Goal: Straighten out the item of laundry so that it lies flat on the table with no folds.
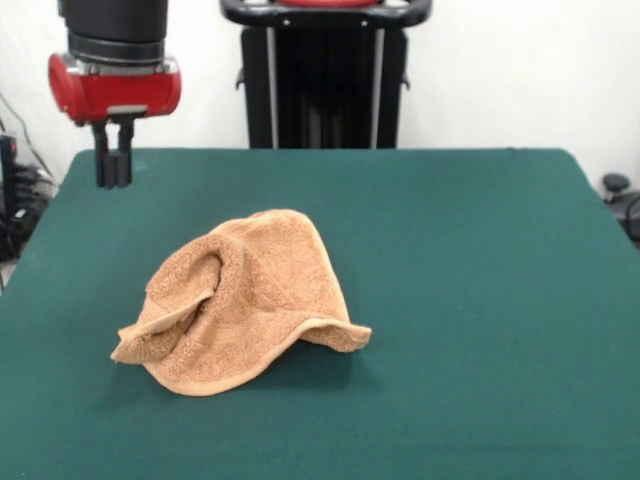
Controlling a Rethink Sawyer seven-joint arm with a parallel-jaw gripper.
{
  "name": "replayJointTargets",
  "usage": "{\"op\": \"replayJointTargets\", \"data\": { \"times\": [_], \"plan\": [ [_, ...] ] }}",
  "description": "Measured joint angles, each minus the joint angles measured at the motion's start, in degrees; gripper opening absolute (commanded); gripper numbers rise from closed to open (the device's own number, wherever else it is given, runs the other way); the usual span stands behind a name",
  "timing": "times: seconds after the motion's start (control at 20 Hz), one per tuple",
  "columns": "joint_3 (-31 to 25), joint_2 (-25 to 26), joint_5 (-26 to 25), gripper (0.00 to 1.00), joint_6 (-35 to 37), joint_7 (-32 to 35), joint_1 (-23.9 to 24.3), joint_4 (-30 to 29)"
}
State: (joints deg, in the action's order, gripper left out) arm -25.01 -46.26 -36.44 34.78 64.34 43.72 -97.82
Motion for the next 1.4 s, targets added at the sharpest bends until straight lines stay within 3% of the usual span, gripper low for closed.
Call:
{"op": "replayJointTargets", "data": {
  "times": [0.5, 1.05, 1.4],
  "plan": [
    [0.37, -1.57, 0.83, 0.00, -1.16, 0.00, -2.98, -4.18],
    [3.01, -1.03, 3.85, 0.00, -5.90, 0.33, -12.44, -6.43],
    [4.92, 0.05, 7.03, 0.00, -8.80, 0.36, -15.79, -6.53]
  ]
}}
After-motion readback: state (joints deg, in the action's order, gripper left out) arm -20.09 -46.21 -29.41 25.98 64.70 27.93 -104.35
